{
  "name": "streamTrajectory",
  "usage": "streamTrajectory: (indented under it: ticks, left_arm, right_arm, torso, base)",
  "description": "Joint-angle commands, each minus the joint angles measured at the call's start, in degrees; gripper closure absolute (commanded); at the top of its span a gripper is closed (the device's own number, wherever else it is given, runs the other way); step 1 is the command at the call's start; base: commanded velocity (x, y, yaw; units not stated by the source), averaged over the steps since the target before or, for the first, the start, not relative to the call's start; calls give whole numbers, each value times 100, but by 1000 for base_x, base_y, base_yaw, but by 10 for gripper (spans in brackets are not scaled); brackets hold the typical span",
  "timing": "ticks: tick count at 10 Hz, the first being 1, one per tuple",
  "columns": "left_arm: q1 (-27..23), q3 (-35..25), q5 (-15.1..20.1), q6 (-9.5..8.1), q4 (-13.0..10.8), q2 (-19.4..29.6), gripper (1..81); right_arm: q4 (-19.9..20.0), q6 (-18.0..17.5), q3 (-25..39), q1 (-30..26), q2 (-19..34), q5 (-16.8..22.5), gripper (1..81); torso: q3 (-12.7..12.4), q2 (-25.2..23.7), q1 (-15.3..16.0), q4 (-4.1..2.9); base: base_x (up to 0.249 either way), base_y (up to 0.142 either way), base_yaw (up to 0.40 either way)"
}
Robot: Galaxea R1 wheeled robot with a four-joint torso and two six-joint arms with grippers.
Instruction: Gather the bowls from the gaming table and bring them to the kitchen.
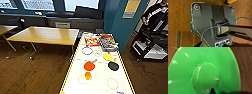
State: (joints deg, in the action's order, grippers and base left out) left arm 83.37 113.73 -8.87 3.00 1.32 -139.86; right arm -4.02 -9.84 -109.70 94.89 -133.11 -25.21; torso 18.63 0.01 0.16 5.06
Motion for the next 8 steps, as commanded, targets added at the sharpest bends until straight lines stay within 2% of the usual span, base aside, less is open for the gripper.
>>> streamTrajectory:
  ticks: [1,3,6,8]
  left_arm:
    - [-201,-1385,9,-254,97,1291,10]
    - [-641,-2100,44,-739,88,1751,10]
    - [-1634,-3144,210,-792,184,2400,10]
    - [-2459,-3673,615,-792,378,2797,10]
  right_arm:
    - [-310,26,-226,123,-51,271,811]
    - [-345,35,-200,123,-148,271,811]
    - [-406,52,-208,96,-271,271,811]
    - [-424,61,-200,79,-324,262,811]
  torso:
    - [0,-1,0,0]
    - [0,-1,0,0]
    - [0,-1,0,0]
    - [0,-1,0,0]
  base:
    - [0,0,0]
    - [0,0,0]
    - [0,0,0]
    - [0,0,0]
